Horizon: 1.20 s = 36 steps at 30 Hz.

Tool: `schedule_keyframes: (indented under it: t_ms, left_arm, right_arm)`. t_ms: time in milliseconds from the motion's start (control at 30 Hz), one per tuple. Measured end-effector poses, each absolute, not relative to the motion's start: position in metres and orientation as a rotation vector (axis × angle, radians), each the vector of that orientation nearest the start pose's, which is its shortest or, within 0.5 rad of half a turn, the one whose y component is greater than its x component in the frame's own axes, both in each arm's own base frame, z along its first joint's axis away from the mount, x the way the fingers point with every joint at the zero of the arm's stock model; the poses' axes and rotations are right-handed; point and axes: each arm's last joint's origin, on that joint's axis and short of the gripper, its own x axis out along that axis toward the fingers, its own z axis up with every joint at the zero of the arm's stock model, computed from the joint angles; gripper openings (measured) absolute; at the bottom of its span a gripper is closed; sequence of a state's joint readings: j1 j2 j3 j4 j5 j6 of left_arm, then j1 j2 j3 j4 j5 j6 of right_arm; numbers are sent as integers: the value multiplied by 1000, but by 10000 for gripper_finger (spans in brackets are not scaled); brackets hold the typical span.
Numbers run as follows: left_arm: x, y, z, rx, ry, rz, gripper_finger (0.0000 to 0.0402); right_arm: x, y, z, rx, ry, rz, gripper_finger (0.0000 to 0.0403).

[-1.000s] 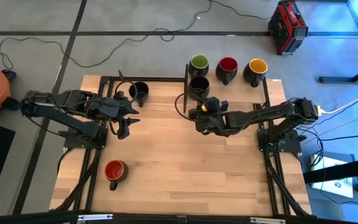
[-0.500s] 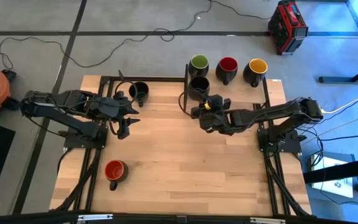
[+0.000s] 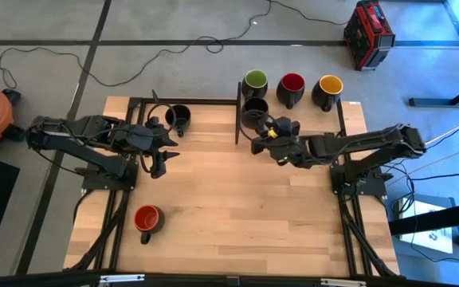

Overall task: Place coffee mugs
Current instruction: Adjust the red mug

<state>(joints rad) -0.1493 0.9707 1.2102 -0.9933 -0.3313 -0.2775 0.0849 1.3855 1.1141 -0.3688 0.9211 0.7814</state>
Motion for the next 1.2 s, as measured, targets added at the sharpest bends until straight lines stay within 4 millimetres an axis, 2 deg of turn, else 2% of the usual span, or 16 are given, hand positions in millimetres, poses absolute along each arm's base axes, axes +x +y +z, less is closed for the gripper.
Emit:
schedule_keyframes:
  t_ms: [267,400,533,733,933,1033,1200]
  left_arm:
    - [164,-15,373,-85,702,273,141]
    - [164,-15,373,-85,702,273,141]
    - [164,-15,373,-84,702,273,141]
    - [164,-15,373,-85,700,273,141]
    - [164,-15,373,-84,700,275,141]
    - [164,-14,373,-76,695,296,141]
    - [164,-14,373,-69,690,313,141]
  right_arm:
    - [266,0,337,428,150,-918,150]
    - [240,-2,359,483,81,-884,150]
    - [210,-12,371,510,48,-952,149]
    - [184,-34,359,544,184,-1087,149]
    - [184,-63,342,596,353,-1170,144]
    - [186,-79,337,612,397,-1182,117]
    - [185,-101,332,644,416,-1240,48]
